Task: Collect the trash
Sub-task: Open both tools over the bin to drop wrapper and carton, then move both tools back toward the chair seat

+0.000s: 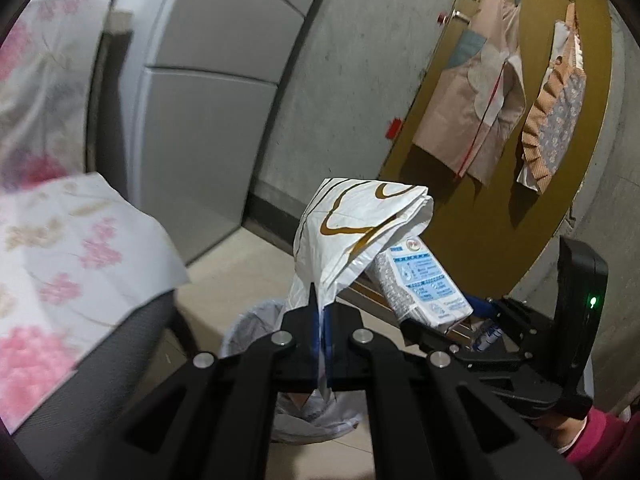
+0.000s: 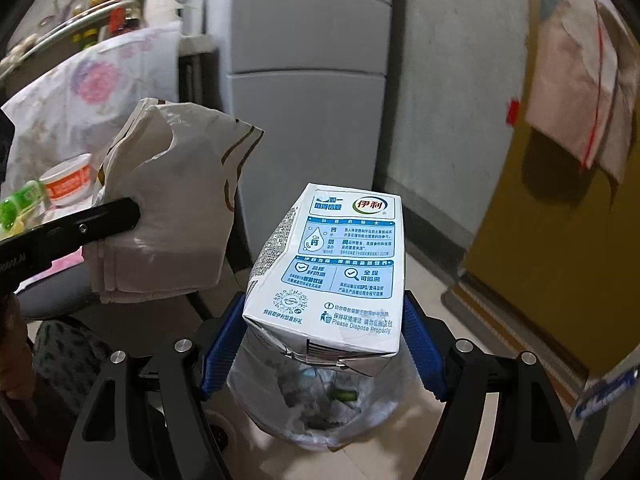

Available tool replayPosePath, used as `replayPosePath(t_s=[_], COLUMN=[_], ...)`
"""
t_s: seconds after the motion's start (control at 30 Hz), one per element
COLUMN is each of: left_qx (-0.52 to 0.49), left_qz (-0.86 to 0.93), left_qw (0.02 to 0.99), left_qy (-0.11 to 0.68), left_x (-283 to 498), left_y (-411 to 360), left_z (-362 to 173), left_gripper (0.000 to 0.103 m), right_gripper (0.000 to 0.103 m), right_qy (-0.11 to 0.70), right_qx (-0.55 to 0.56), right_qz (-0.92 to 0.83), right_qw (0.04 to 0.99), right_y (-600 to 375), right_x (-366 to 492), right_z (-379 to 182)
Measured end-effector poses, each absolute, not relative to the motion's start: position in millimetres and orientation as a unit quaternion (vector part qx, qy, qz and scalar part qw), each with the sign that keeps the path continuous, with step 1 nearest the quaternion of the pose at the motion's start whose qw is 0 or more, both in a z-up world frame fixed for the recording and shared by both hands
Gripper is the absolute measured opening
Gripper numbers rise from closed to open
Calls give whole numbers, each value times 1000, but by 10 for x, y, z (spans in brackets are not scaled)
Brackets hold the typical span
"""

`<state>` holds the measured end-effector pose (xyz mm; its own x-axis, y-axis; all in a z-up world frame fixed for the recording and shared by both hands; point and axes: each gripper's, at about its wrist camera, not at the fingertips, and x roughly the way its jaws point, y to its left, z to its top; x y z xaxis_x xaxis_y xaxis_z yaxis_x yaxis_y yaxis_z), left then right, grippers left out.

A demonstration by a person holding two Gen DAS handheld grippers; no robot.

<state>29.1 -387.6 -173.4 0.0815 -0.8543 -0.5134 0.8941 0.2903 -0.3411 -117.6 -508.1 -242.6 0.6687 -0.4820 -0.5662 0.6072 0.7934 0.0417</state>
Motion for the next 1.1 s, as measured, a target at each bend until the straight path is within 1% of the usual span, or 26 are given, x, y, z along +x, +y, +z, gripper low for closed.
replayPosePath(t_s=[0.17, 0.2, 0.23, 0.27, 0.3, 0.5, 0.7, 0.9, 1.1], left_qx=[37, 41, 43, 44, 45, 43, 41, 36, 35], left_qz=[-601, -600, -600, -599, -596, -587, -558, -516, -460], left_qw=[719, 718, 717, 717, 719, 726, 752, 790, 831], left_qy=[346, 350, 352, 353, 353, 356, 348, 330, 312], left_x=[337, 352, 362, 376, 386, 483, 543, 562, 672], left_y=[-4157, -4220, -4250, -4270, -4282, -4234, -3969, -3490, -2926], left_z=[-1848, -1868, -1875, -1887, -1893, -1914, -1821, -1669, -1500], left_gripper=[0, 3, 9, 25, 39, 39, 39, 39, 40], right_gripper=[78, 79, 80, 81, 81, 82, 81, 81, 81], right_qy=[291, 295, 300, 301, 303, 297, 262, 219, 200], right_qx=[128, 133, 140, 143, 147, 162, 156, 132, 110], right_qz=[-293, -296, -297, -299, -302, -311, -320, -311, -279], right_qw=[902, 899, 896, 894, 892, 888, 897, 915, 933], right_y=[-5260, -5291, -5341, -5359, -5382, -5433, -5329, -5029, -4690], right_x=[-1068, -1059, -1037, -1035, -1031, -1074, -1113, -1045, -825], right_z=[-2618, -2667, -2715, -2736, -2761, -2742, -2468, -2051, -1808])
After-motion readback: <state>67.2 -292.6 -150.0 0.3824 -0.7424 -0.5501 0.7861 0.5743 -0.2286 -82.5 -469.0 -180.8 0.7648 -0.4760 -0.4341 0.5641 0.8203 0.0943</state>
